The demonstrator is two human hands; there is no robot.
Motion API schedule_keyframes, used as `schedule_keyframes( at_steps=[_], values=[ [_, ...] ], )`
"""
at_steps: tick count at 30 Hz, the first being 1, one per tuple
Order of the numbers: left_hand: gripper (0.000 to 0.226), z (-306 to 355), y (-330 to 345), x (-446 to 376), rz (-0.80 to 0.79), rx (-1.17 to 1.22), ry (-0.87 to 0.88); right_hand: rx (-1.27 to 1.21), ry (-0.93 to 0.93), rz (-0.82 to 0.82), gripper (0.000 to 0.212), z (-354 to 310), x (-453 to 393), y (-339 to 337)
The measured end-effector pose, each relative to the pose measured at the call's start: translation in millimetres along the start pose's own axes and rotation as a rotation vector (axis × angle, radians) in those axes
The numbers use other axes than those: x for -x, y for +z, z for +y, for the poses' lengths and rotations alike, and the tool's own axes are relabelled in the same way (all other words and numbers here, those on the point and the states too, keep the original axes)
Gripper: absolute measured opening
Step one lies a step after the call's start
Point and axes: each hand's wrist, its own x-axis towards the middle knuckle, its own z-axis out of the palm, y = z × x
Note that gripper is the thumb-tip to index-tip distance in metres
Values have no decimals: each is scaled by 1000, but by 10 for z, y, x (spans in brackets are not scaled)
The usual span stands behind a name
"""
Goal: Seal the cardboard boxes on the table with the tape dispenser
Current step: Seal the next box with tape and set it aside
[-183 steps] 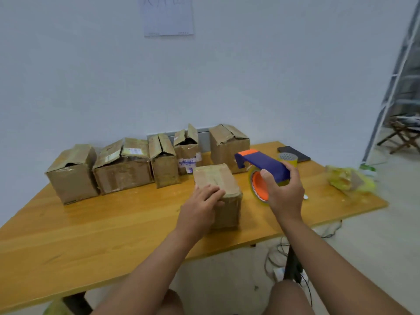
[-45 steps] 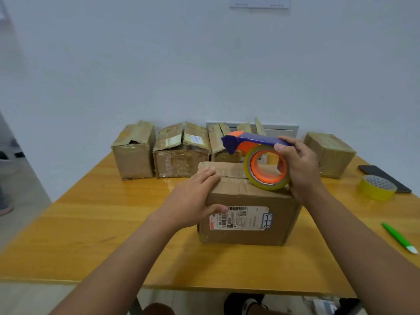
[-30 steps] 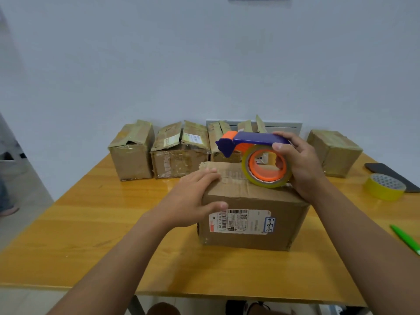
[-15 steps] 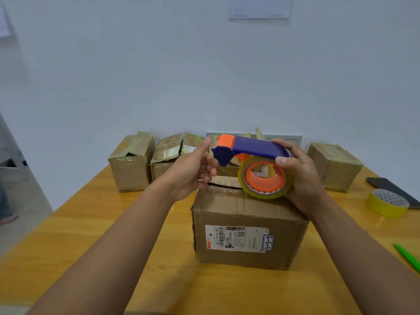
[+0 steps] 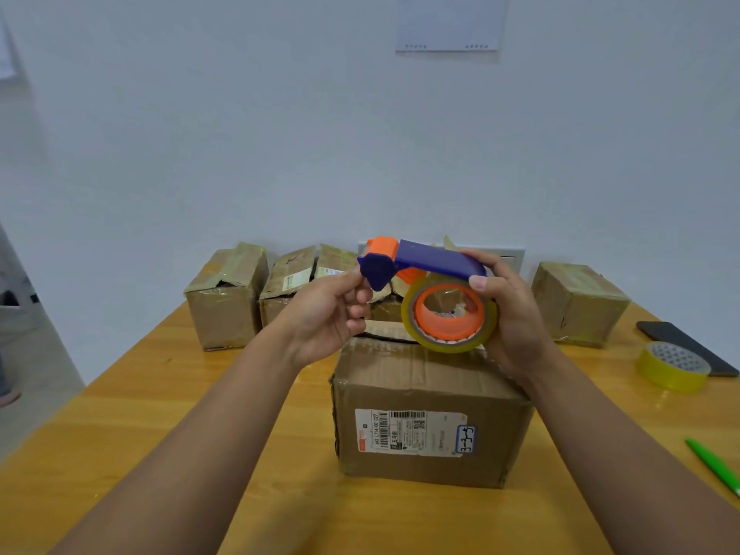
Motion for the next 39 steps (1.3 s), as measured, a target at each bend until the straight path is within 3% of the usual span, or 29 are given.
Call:
schedule_keyframes(
  at_steps=[8, 16, 22, 25, 32, 36, 39],
  values=[
    [26, 21, -28, -12, 100, -344, -29, 95, 3, -23, 53, -59, 31, -69],
    [24, 79, -189, 78, 112, -526, -8, 395, -10, -128, 52, -188, 21, -56],
    [29, 144, -488, 191, 201, -520, 16, 471, 3, -155, 40, -320, 5, -40],
    [31, 124, -635, 239, 172, -560, -8, 542, 14, -144, 41, -391, -26, -126],
    [30, -97, -671, 171, 264, -446, -46, 626, 23, -154, 24, -338, -110, -32],
    [31, -220, -760, 177, 284, -387, -94, 679, 66, -177, 43, -249, -140, 29],
    [29, -299, -823, 178, 297, -378, -103, 711, 61, -182, 47, -183, -157, 51]
  ],
)
